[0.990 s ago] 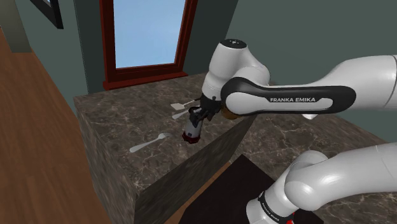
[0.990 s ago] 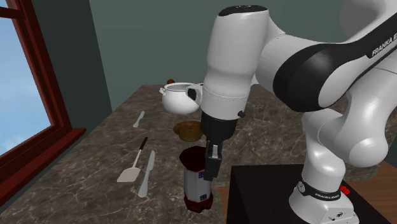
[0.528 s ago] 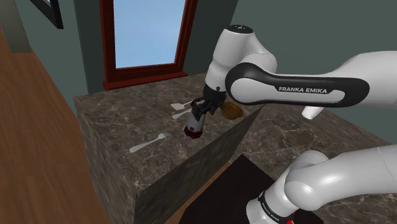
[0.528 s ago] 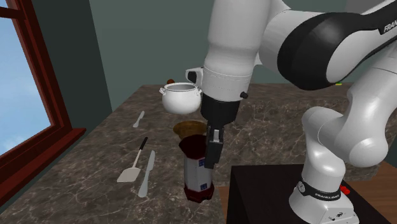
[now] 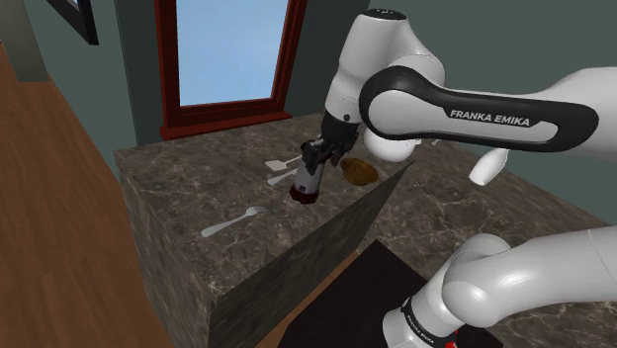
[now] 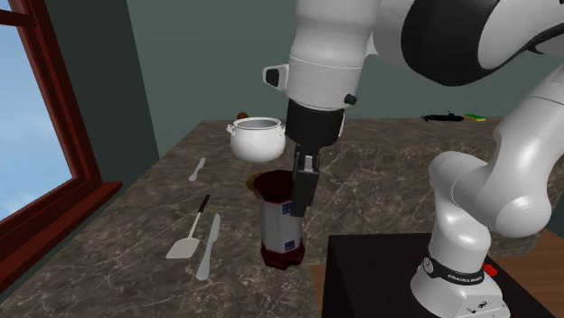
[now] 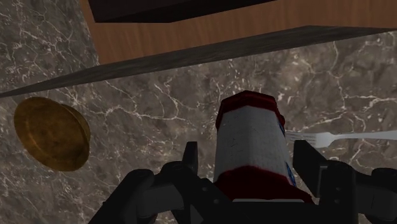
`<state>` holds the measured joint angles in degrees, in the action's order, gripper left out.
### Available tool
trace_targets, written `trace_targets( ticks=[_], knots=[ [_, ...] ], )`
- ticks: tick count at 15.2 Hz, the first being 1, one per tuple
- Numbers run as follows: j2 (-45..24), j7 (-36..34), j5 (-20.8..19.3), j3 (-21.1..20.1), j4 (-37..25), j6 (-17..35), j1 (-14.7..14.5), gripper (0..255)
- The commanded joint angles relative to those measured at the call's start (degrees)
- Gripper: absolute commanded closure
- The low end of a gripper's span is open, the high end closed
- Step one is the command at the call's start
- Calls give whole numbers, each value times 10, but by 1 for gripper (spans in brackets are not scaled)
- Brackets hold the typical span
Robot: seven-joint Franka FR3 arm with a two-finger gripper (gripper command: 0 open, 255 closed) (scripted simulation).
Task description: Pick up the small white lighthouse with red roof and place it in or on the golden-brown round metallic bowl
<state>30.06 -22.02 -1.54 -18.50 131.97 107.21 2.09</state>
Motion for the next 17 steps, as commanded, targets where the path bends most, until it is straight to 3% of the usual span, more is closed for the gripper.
trace_targets(
  ticks=[1,17],
  knots=[
    [0,3,-1,2,-16,-16,1,255],
    [3,214,-65,174,-33,-12,72,255]
  ],
)
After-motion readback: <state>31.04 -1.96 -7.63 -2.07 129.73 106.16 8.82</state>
